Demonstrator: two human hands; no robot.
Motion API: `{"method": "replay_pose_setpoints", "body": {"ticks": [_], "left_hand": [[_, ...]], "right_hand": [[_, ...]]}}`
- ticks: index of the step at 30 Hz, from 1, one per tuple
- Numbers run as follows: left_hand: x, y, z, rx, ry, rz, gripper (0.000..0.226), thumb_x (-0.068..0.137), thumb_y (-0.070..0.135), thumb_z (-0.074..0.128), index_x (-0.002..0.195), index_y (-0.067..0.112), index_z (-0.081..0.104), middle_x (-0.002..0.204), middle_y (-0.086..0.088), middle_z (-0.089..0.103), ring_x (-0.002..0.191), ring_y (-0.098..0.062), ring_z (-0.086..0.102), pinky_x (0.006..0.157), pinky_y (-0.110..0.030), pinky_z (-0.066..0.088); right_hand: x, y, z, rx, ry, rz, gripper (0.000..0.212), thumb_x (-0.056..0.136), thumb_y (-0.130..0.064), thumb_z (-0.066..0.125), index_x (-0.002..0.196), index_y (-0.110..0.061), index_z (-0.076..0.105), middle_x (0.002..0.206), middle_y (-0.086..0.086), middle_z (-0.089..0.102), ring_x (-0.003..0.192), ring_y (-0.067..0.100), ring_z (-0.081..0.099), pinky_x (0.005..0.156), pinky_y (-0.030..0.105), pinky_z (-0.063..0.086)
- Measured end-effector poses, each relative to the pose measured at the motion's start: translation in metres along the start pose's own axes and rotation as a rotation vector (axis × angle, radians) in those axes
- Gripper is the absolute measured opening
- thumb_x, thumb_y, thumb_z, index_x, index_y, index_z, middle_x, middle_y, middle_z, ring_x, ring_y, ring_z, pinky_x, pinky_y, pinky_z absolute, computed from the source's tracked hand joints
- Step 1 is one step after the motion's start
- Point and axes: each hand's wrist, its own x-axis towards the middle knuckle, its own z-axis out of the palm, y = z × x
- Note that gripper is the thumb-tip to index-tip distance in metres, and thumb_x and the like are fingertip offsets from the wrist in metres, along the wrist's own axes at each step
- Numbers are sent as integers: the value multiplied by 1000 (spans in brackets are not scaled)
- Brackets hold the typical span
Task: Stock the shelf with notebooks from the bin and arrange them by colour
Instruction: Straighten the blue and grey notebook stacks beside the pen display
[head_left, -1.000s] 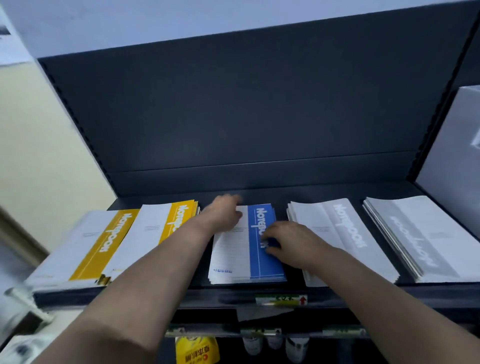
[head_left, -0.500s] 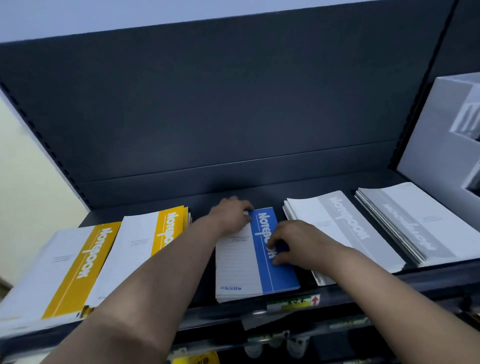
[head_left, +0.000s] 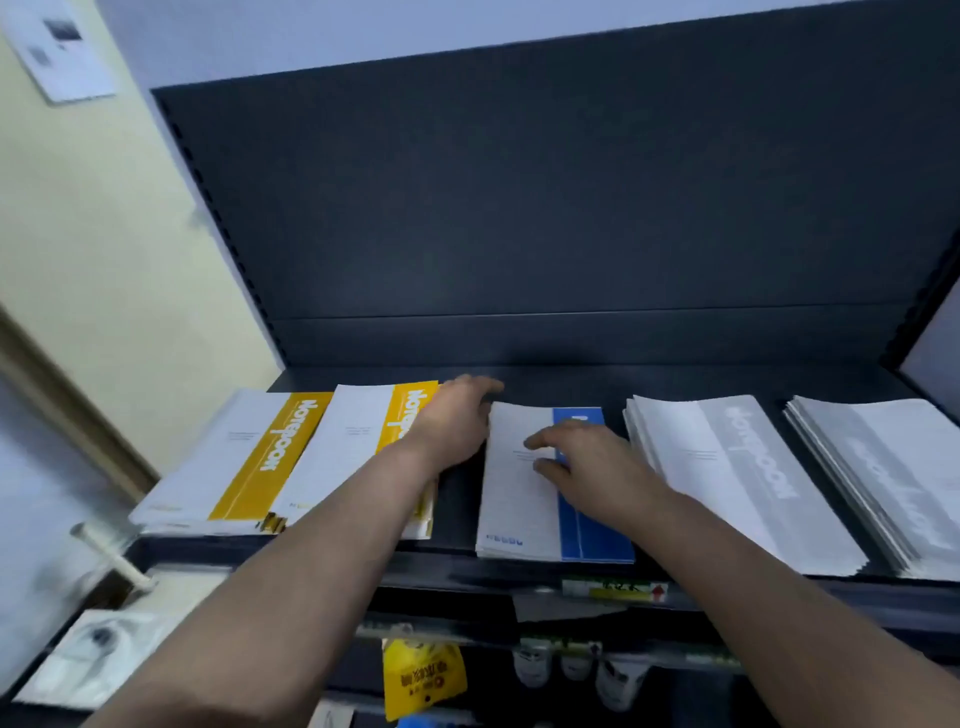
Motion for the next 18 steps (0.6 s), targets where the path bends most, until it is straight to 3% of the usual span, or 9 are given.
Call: {"method": "replay_pose_setpoints", "body": {"ticks": [7, 11, 15, 18], "left_hand": [[-23, -92, -59, 30, 109, -265, 38, 95, 5, 46, 132, 9, 57, 136, -15, 55, 126, -32, 50, 104, -35, 40], [-24, -131, -71, -55, 131, -324, 39, 96, 3, 42, 134, 4, 52, 137, -18, 53, 126, -33, 49, 102, -32, 38], [-13, -155, -70, -68, 45, -223, 45, 99, 7, 43, 143, 10, 43, 146, -10, 45, 134, -27, 43, 109, -33, 36], [5, -160, -73, 19, -31, -71, 42, 101, 13, 43, 142, 14, 44, 146, -7, 45, 132, -24, 43, 107, -34, 36]], "right_hand": [[30, -55, 39, 66, 2, -23, 35, 95, -23, 52, 129, -26, 56, 129, -1, 57, 119, 17, 51, 97, 31, 43], [53, -88, 59, 98, 57, 16, 38, 94, -25, 53, 132, -24, 53, 136, -1, 50, 123, 16, 48, 100, 29, 41], [71, -123, 74, 54, 78, 60, 46, 93, -30, 53, 138, -26, 47, 153, -1, 28, 138, 20, 32, 109, 33, 32], [75, -137, 81, -43, 18, -3, 44, 91, -37, 56, 134, -28, 53, 153, -2, 29, 142, 18, 24, 111, 35, 30]]}}
